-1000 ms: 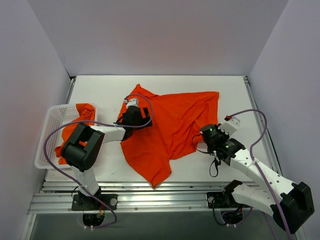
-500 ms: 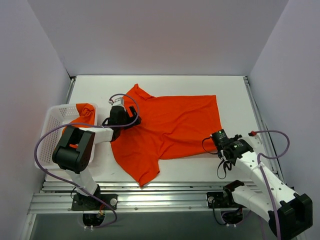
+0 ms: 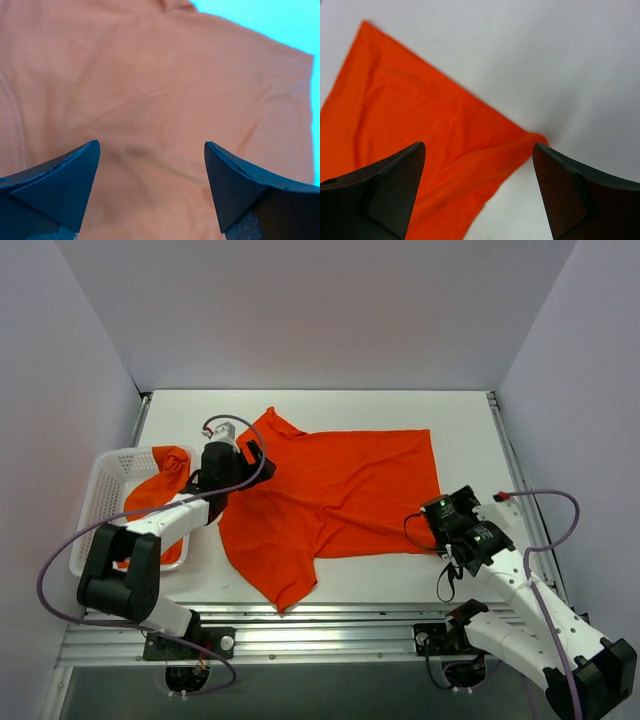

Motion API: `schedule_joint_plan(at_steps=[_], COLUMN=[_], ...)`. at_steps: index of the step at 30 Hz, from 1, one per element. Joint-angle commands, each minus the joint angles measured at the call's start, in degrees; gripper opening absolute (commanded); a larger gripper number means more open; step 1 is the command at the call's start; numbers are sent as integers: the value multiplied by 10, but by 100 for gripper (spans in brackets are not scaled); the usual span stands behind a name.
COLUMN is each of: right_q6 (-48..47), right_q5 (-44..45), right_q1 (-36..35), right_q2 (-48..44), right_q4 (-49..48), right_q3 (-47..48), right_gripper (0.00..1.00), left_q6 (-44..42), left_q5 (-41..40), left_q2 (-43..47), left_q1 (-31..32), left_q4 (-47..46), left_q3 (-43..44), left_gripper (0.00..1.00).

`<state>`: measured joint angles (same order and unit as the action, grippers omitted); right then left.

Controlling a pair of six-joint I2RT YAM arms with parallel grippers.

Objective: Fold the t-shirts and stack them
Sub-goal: Flatten the tshirt out

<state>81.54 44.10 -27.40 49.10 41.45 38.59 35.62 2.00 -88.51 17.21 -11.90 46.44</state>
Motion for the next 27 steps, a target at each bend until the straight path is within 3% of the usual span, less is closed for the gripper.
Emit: schedule_joint_plan(at_steps=[1, 2, 5, 7, 8, 9, 10, 12, 17, 18, 20, 22, 27], right_q6=[-182, -283, -382, -416, -452, -462, -470, -481, -490, -489, -473, -466, -470], right_q5=[-8, -37, -104, -136, -173, -186, -197, -233, -298, -308, -327, -348, -358], right_q1=[-25, -24, -15, 8, 16, 36, 44, 79, 140, 149, 176, 191, 204], right_q2=[16, 30, 130, 228, 258, 313, 338, 409, 534, 563, 586, 608, 650], right_q4=[-219, -275, -379, -397, -407, -427, -434, -443, -450, -445, -451, -482, -495], right_q3=[26, 28, 94, 174, 197, 217, 252, 284, 370, 378, 384, 378, 388], right_gripper=[84, 85, 88, 79, 70, 37, 20, 0, 0, 0, 0, 0, 0], left_q6=[-5, -8, -27, -31, -32, -32, -34, -36, -32, -29, -14, -6, 17], left_q5=[-3, -10, -18, -39, -39, -39, -38, -35, -20, -20, 5, 15, 35], left_q2=[77, 90, 98, 86, 71, 59, 47, -8, -153, -171, -219, -250, -331], left_q1=[6, 8, 10, 6, 5, 4, 2, 0, -7, -6, -5, -5, -3], left_q4=[42, 65, 118, 151, 151, 150, 142, 146, 161, 157, 132, 109, 105], left_q3=[37, 43, 90, 126, 134, 143, 162, 195, 308, 319, 346, 367, 435], left_gripper=[94, 94, 94, 94, 94, 94, 94, 94, 100, 98, 82, 75, 74])
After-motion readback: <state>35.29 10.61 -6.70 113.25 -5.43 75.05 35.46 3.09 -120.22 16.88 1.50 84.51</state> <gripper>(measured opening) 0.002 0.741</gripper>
